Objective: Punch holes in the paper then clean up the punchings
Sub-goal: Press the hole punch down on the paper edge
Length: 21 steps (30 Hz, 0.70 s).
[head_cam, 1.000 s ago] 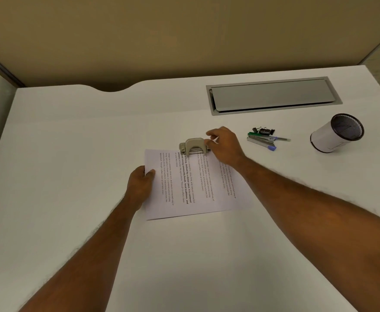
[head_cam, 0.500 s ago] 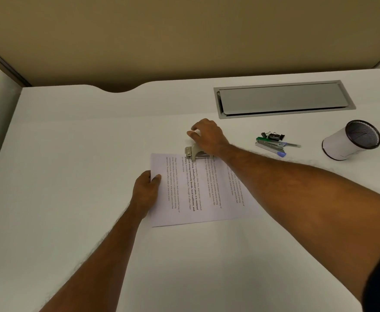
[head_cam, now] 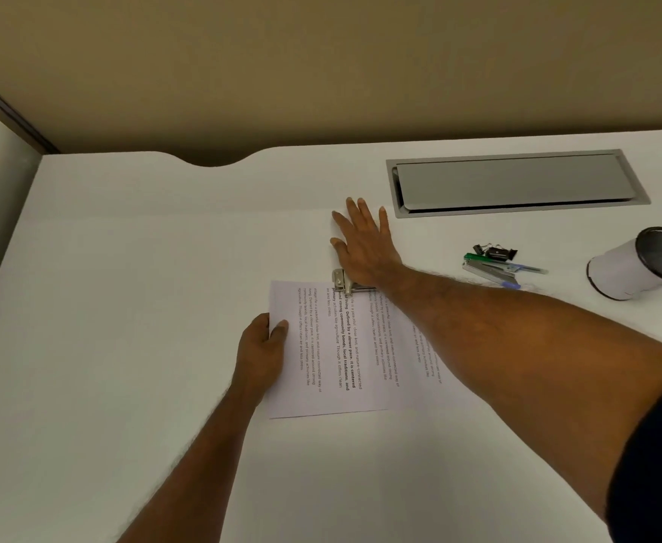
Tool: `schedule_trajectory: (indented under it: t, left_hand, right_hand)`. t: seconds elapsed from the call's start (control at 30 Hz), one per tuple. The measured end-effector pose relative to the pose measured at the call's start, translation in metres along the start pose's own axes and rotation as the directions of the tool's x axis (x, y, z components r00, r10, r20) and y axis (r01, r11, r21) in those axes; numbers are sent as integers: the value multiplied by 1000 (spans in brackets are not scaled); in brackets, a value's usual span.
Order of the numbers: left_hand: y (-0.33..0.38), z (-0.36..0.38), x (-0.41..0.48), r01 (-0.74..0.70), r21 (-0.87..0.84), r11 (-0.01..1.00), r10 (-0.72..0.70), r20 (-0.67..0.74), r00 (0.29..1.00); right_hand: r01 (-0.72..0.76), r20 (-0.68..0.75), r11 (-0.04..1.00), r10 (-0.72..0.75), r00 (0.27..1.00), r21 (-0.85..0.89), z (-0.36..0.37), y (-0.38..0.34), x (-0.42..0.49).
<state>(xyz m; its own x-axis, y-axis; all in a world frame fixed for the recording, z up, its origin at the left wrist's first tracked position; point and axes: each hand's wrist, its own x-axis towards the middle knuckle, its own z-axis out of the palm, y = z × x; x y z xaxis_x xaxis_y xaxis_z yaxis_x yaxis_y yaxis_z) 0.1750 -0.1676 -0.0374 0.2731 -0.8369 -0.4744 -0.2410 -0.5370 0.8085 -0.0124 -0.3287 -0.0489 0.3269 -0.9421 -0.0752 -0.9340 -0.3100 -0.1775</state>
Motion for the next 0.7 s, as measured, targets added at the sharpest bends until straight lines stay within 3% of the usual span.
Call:
schedule_trajectory:
  t: [0.23,0.7]
  left_hand:
    - [-1,0,2,2,6,1000,-2,-13,1000]
    - [-5,2,6,-14,49,999,15,-13,1000]
  right_hand:
    - [-50,113,998,54,992,-41,9,2,9]
    - [-75,119,997,72,990,21,9,2,8]
